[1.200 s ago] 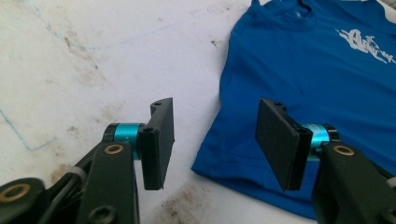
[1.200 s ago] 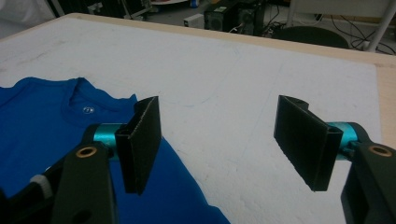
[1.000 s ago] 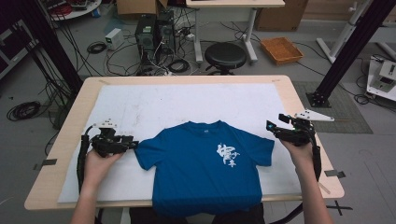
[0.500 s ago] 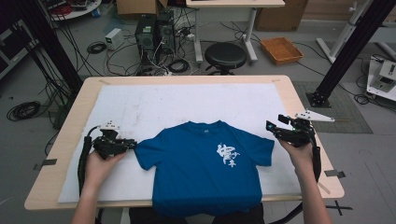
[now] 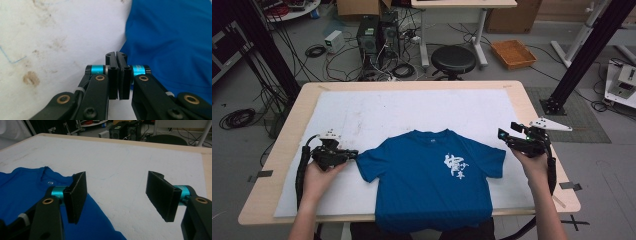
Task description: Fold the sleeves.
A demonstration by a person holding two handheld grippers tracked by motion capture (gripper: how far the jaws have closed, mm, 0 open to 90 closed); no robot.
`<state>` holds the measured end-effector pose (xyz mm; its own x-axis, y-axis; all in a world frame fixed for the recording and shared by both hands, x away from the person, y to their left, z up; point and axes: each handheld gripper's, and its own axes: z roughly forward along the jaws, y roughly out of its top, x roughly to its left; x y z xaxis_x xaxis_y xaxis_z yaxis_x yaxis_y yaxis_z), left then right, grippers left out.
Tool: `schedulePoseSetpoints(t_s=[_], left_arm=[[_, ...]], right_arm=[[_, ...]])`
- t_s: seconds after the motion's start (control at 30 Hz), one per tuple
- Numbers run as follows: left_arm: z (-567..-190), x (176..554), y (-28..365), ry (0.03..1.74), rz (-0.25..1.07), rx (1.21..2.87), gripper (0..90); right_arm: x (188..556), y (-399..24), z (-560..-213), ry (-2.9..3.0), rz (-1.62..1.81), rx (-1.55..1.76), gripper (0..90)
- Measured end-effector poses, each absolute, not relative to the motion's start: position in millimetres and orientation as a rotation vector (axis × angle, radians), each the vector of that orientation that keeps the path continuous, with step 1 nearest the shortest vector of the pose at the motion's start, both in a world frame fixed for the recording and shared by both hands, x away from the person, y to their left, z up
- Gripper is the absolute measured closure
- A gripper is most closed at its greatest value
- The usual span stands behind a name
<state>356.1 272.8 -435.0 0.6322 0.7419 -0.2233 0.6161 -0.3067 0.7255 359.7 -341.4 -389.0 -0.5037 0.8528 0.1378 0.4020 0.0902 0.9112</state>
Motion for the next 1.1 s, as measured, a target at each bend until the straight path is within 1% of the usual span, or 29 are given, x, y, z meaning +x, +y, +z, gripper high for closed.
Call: schedulePoseSetpoints(t_s=[0.13, 0.17, 0.2, 0.27, 0.33, 0.37, 0.4, 0.43, 0.53, 0.63, 0.7, 0.77, 0.8, 0.83, 0.87, 0.93, 0.97, 1.03, 1.07, 1.1], left_arm=[[-419.8, 351.7, 264.0, 1.002, 0.146, 1.991, 88.3], [-409.3, 348.6, 254.8, 0.954, 0.104, 1.969, 88.3], [-409.3, 348.6, 254.8, 0.954, 0.104, 1.969, 88.3], [-394.3, 342.7, 236.6, 0.894, 0.042, 1.931, 88.3], [-390.3, 341.0, 229.5, 0.880, 0.018, 1.908, 88.3], [-384.1, 339.6, 214.4, 0.858, -0.018, 1.869, 88.3], [-384.1, 339.6, 214.4, 0.858, -0.018, 1.869, 88.3], [-382.1, 340.3, 206.2, 0.853, -0.040, 1.853, 88.3], [-380.3, 345.0, 178.5, 0.844, -0.090, 1.832, 88.3], [-385.0, 351.0, 148.8, 0.848, -0.105, 1.842, 88.3], [-397.1, 358.0, 122.1, 0.868, -0.073, 1.890, 88.2], [-400.9, 359.7, 115.6, 0.862, -0.052, 1.895, 88.1], [-403.7, 359.7, 108.6, 0.856, 0.018, 1.884, 80.7], [-403.7, 359.7, 108.6, 0.856, 0.018, 1.884, 70.9], [-401.8, 357.7, 110.1, 0.845, 0.105, 1.885, 65.8], [-400.6, 356.3, 113.6, 0.832, 0.130, 1.878, 57.0], [-398.1, 353.4, 124.7, 0.819, 0.159, 1.863, 53.4], [-396.9, 351.6, 131.9, 0.819, 0.178, 1.850, 51.2], [-394.8, 348.2, 148.5, 0.821, 0.231, 1.837, 49.1], [-394.8, 348.2, 148.5, 0.821, 0.231, 1.837, 46.5]], right_arm=[[359.2, -342.1, -388.4, 1.941, 1.400, 1.231, 33.3], [359.0, -342.1, -388.3, 1.940, 1.402, 1.234, 33.3], [358.7, -342.3, -388.1, 1.940, 1.402, 1.233, 33.3], [358.6, -342.3, -387.3, 1.940, 1.400, 1.230, 33.3], [358.3, -342.3, -386.8, 1.939, 1.401, 1.228, 33.3], [357.7, -342.2, -386.0, 1.934, 1.407, 1.218, 33.3], [357.2, -342.2, -385.6, 1.935, 1.406, 1.221, 33.3], [357.2, -342.2, -385.6, 1.935, 1.406, 1.221, 33.3], [356.4, -342.1, -385.4, 1.933, 1.408, 1.221, 33.4], [356.0, -341.7, -385.5, 1.935, 1.405, 1.220, 33.7], [356.0, -341.1, -385.8, 1.939, 1.398, 1.219, 33.7], [355.8, -340.7, -386.0, 1.940, 1.392, 1.220, 33.6], [355.6, -341.1, -386.5, 1.942, 1.391, 1.216, 33.7], [355.5, -341.7, -386.9, 1.941, 1.387, 1.222, 33.7], [355.5, -342.7, -387.4, 1.940, 1.384, 1.233, 33.6], [356.0, -345.9, -389.0, 1.939, 1.387, 1.248, 33.6], [356.3, -347.7, -389.8, 1.937, 1.384, 1.258, 33.6], [356.6, -349.6, -390.8, 1.933, 1.380, 1.276, 33.7], [358.2, -353.7, -393.3, 1.929, 1.381, 1.310, 36.0], [358.2, -353.7, -393.3, 1.929, 1.381, 1.310, 36.0]])
